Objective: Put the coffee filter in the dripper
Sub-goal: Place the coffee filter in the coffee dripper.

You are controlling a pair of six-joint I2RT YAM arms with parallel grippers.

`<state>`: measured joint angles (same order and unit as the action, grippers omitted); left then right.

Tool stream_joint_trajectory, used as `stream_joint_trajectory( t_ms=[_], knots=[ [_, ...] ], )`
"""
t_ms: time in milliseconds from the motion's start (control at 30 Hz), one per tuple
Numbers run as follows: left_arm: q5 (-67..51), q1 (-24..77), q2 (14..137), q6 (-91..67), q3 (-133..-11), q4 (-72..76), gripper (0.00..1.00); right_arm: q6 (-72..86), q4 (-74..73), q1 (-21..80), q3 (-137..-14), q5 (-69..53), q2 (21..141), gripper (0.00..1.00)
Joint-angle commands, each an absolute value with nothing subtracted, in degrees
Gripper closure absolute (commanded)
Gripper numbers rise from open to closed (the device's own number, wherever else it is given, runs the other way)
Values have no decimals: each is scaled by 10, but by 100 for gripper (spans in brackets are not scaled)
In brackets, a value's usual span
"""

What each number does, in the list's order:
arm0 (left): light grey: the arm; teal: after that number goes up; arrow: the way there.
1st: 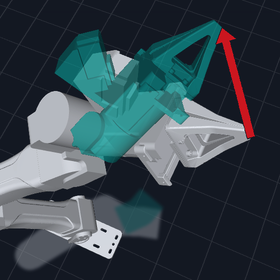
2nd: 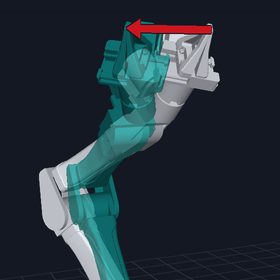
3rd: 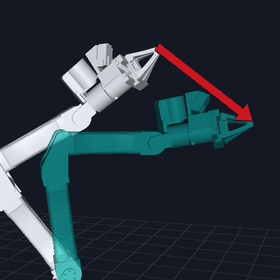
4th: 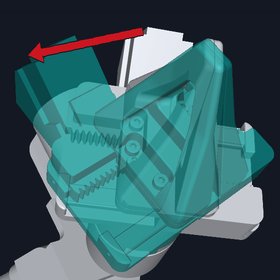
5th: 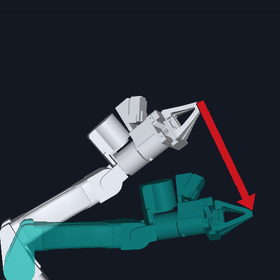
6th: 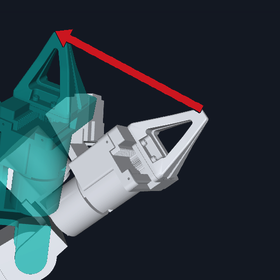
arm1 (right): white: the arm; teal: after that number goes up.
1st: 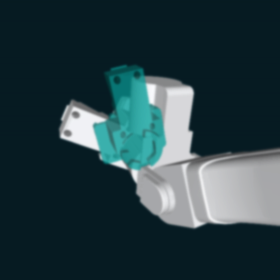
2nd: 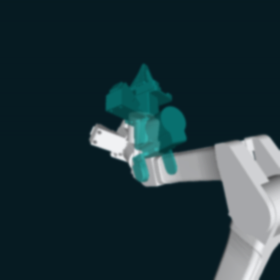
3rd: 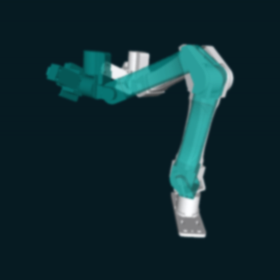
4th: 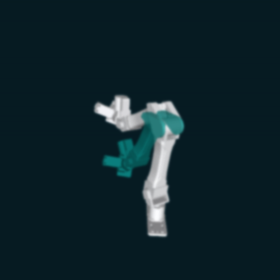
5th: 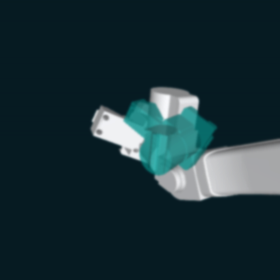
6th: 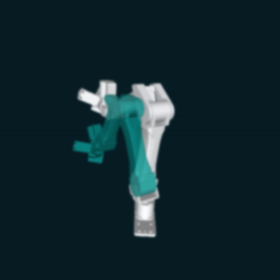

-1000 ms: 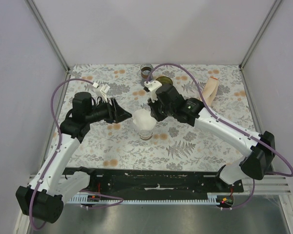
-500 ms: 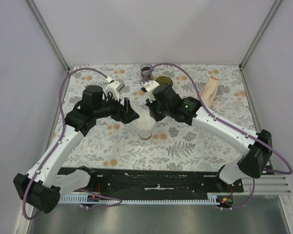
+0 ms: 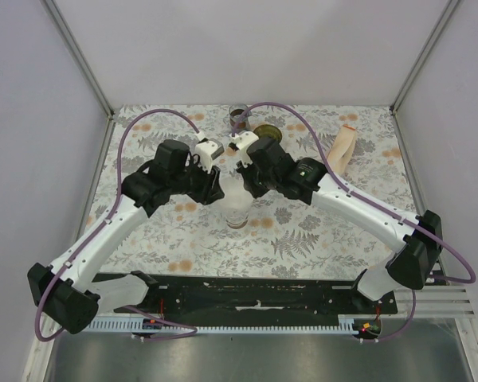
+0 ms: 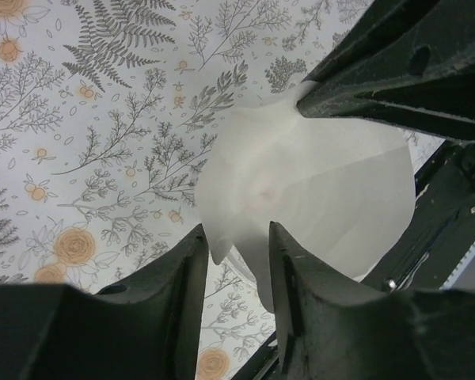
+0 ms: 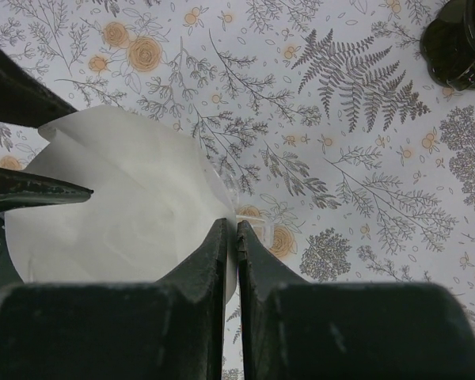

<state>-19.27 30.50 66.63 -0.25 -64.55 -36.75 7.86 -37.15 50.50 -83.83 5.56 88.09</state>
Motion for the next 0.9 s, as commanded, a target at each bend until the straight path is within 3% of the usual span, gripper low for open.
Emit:
stream_joint_trajectory(
  t_ms=[0,200,233,267,367,500,700,867],
  knots=[
    [-188,311,670,39,-679,-409,63,70,-376,507,-860,76,880,88],
    [-202,314,683,30,-687,-415,92,69,-374,507,-857,77,879,88],
    [-201,314,686,30,-690,-414,93,69,-374,507,-857,77,877,88],
    [-202,316,688,30,-693,-414,92,69,-374,507,-857,78,877,88],
    [-214,319,700,27,-711,-415,68,69,-368,508,-856,80,876,88],
    [-218,325,723,26,-743,-420,49,69,-365,508,-856,75,875,87],
    [-185,345,755,61,-758,-457,39,65,-360,509,-853,74,870,87],
    [-126,345,782,69,-763,-462,38,65,-354,508,-849,72,869,86]
  ],
)
